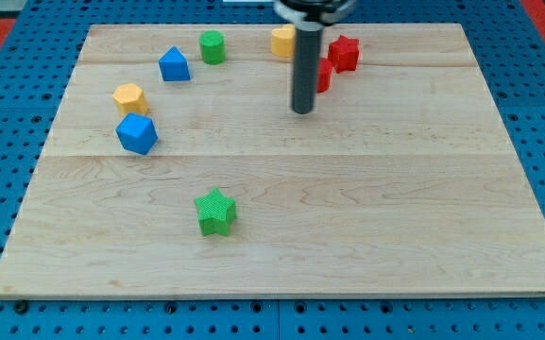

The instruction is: Slide the yellow heart to the top center

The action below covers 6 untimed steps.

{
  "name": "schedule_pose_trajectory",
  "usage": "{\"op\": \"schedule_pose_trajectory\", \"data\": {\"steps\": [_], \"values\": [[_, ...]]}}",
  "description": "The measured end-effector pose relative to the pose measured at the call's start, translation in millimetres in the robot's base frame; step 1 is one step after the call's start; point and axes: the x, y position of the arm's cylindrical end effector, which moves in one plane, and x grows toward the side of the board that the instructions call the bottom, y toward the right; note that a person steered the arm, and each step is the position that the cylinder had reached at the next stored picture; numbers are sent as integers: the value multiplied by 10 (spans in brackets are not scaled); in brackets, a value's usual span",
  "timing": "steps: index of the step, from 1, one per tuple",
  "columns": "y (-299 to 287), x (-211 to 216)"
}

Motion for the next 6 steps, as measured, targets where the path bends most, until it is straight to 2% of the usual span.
{"op": "schedule_pose_trajectory", "data": {"steps": [1,2,3,5,6], "values": [[145,-579],[473,-715],[-51,-724],[266,-1536],[369,-1653]]}}
